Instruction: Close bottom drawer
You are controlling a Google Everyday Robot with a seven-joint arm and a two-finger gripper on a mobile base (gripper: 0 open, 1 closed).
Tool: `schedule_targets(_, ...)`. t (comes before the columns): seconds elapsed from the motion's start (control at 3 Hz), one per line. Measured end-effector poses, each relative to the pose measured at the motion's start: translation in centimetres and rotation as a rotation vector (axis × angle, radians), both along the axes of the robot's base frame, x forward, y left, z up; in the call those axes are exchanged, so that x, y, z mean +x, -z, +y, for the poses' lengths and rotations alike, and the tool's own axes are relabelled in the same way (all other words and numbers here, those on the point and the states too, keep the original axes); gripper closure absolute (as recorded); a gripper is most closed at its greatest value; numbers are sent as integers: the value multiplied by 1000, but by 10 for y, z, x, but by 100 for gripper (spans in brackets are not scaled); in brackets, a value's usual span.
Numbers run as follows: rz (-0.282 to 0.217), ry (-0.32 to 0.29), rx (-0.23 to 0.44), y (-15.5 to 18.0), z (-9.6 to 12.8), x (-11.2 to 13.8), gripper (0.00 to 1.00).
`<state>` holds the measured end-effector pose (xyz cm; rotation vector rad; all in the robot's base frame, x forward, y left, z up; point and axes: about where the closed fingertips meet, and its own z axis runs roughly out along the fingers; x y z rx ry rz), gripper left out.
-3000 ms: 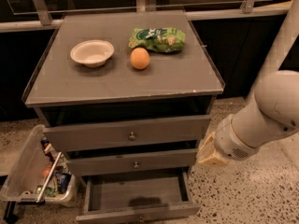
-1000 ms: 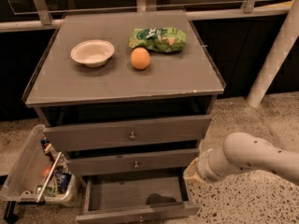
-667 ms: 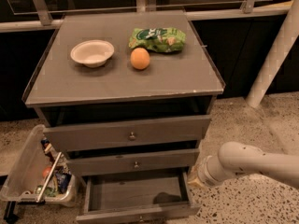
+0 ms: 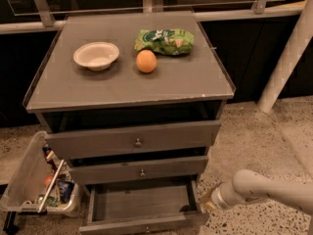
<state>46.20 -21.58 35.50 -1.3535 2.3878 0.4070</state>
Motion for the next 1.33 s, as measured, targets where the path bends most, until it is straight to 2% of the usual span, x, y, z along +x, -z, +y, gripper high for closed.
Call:
schedule_targets(0.33,27,18,130,39,-7,-3,100)
schedule_targets(0.67,48,-39,287,47,-6,1,100)
schedule_targets(1.0,57,-47,285,52,0,0,100)
schedule_targets(1.33,92,-53,276,74,14,-3,100)
